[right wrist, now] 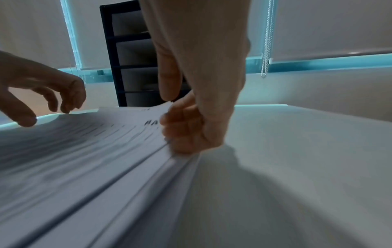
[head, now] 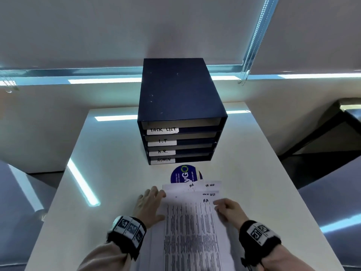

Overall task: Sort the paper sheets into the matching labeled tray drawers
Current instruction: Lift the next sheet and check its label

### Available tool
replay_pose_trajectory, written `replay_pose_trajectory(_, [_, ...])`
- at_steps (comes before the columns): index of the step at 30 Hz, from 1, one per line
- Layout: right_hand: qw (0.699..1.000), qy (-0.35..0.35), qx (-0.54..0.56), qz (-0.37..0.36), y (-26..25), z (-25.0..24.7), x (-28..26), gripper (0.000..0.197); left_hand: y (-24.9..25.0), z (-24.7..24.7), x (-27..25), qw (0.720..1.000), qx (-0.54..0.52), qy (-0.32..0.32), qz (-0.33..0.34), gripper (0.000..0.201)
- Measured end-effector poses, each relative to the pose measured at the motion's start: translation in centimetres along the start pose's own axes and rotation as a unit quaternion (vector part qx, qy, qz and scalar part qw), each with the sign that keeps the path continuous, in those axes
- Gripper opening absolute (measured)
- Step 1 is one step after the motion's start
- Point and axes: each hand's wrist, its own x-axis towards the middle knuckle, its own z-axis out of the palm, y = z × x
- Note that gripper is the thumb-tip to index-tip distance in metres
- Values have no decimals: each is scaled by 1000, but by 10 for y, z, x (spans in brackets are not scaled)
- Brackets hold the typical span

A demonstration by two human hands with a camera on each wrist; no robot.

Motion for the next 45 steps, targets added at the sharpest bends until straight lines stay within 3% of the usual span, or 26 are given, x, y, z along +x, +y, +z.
replay_pose_trajectory(4, [999,47,6,1,11,2,-14,34,7,2,-4,999,-24,15,-27,56])
replay_pose_trajectory(8, [998,56,38,9,7,-1,-23,40,15,-5,-8,999,-2,15,-35,25])
replay_pose_trajectory(10, [998,49,32,-7,-2,-6,-30,47,17,-11,-14,991,-120,55,-14,8])
replay_pose_trajectory(12, [999,7,44,-17,-7,-14,-33,55,26,-34,-24,935,-350,64,-5,9])
replay_pose_trajectory(14, [995,-54,78,-4,-15,-16,-40,58,35,-59,-32,844,-536,34,-5,10])
replay_pose_trajectory(16, [992,-96,74,20,-19,-15,-44,70,39,-78,-31,775,-630,24,-39,45])
replay_pose_trajectory(17, [989,-121,86,14,-20,-14,-46,76,38,-86,-28,748,-662,29,-49,52])
replay_pose_trajectory(19, [980,-135,144,17,-17,-13,-43,69,36,-101,-22,709,-701,52,-57,33])
replay_pose_trajectory(21, [979,-134,152,15,-26,-12,-57,77,36,-114,-16,680,-724,73,-88,28])
replay_pose_trajectory(22, [976,-142,165,11,-26,-12,-58,73,37,-122,-15,674,-729,75,-96,30])
replay_pose_trajectory(25, [978,-137,160,-7,-37,-16,-76,24,35,-127,-9,679,-722,77,-111,30])
replay_pose_trajectory(27, [975,-155,155,-27,-44,-18,-88,13,35,-128,-9,677,-721,80,-123,30])
replay_pose_trajectory(30, [977,-160,137,-33,-42,-19,-86,30,37,-126,-11,673,-724,76,-130,30])
replay_pose_trajectory(32, [974,-167,148,-31,-40,-21,-86,26,35,-122,-10,659,-736,77,-136,29])
replay_pose_trajectory(36, [970,-160,180,-15,-19,-18,-76,40,37,-119,-9,633,-746,117,-170,26])
replay_pose_trajectory(38, [977,-128,168,4,1,-15,-70,47,38,-113,-8,637,-733,128,-199,37])
replay_pose_trajectory(41, [984,-107,143,26,27,-14,-55,78,36,-88,-4,657,-705,86,-253,47])
replay_pose_trajectory(42, [983,-104,146,35,31,-15,-50,79,35,-78,-2,658,-702,63,-263,40])
replay_pose_trajectory(43, [984,-84,147,45,43,-18,-28,74,37,-76,-7,650,-715,51,-253,9])
replay_pose_trajectory(44, [983,-87,156,45,40,-17,-21,70,33,-68,-5,644,-716,52,-265,41])
replay_pose_trajectory(45, [985,-89,141,47,25,-16,-26,71,34,-66,-7,641,-721,44,-260,19])
